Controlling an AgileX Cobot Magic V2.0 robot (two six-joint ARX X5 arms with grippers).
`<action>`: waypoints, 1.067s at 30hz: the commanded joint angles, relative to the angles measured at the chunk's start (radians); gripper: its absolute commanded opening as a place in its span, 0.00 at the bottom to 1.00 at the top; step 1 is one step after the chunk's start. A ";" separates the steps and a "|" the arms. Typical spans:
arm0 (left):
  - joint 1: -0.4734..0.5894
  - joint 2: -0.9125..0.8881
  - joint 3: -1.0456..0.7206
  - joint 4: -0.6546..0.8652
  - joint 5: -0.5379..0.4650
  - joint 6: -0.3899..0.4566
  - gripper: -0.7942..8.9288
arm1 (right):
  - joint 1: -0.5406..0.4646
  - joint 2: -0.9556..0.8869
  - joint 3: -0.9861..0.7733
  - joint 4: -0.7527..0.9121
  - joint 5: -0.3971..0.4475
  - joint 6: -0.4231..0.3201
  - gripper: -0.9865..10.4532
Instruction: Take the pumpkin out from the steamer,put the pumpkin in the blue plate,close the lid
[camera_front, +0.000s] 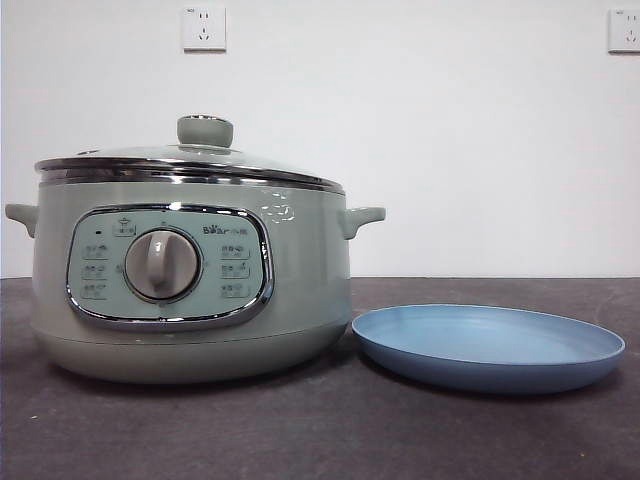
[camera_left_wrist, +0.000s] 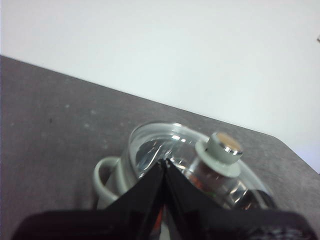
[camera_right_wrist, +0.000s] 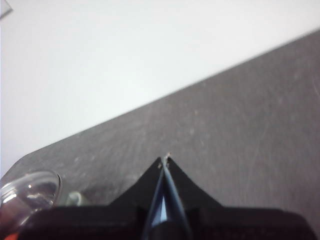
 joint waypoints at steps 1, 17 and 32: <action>0.003 0.072 0.071 -0.007 0.033 0.064 0.07 | 0.000 0.065 0.076 0.004 -0.028 -0.063 0.09; 0.000 0.468 0.459 -0.211 0.342 0.235 0.08 | 0.001 0.422 0.391 -0.043 -0.454 -0.179 0.09; -0.057 0.553 0.499 -0.167 0.317 0.176 0.48 | 0.003 0.481 0.393 -0.047 -0.468 -0.166 0.45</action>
